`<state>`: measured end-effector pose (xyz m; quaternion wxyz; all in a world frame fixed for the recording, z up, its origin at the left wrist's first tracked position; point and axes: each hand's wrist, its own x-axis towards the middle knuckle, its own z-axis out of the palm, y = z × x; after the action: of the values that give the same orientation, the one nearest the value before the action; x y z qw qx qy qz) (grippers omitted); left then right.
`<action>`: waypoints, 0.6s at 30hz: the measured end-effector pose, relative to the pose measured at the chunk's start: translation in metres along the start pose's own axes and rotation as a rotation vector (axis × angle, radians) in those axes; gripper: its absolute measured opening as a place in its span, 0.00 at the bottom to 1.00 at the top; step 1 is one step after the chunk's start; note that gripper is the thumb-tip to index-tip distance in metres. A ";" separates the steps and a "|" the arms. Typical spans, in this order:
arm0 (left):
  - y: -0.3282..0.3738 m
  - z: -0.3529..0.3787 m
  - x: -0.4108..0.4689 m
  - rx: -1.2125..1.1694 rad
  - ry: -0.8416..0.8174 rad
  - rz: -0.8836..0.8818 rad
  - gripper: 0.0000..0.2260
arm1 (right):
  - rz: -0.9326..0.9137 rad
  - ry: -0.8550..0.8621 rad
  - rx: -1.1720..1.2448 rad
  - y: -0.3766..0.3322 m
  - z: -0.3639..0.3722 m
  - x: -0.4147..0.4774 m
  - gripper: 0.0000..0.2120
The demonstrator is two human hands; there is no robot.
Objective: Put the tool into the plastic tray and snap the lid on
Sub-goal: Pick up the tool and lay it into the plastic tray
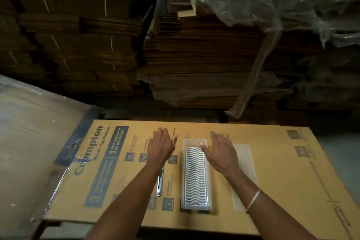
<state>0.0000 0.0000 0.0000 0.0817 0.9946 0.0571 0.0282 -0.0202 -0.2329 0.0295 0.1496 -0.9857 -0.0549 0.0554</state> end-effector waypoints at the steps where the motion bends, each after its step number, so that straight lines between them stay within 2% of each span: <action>1: -0.003 0.007 -0.004 0.024 -0.042 -0.026 0.26 | 0.003 0.008 0.007 0.000 0.001 -0.002 0.37; 4: -0.012 0.035 -0.018 0.035 -0.169 -0.077 0.23 | 0.021 0.045 -0.016 0.000 0.003 -0.010 0.35; 11: -0.037 0.087 -0.033 0.064 -0.420 -0.187 0.19 | 0.065 0.011 -0.076 0.006 0.011 -0.021 0.34; 18: -0.035 0.099 -0.043 -0.080 -0.369 -0.357 0.14 | 0.070 0.026 -0.090 0.010 0.012 -0.027 0.33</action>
<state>-0.0403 0.0136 -0.1055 0.1336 0.9531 0.2145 -0.1664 -0.0473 -0.2428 0.0177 0.1037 -0.9933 -0.0208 0.0455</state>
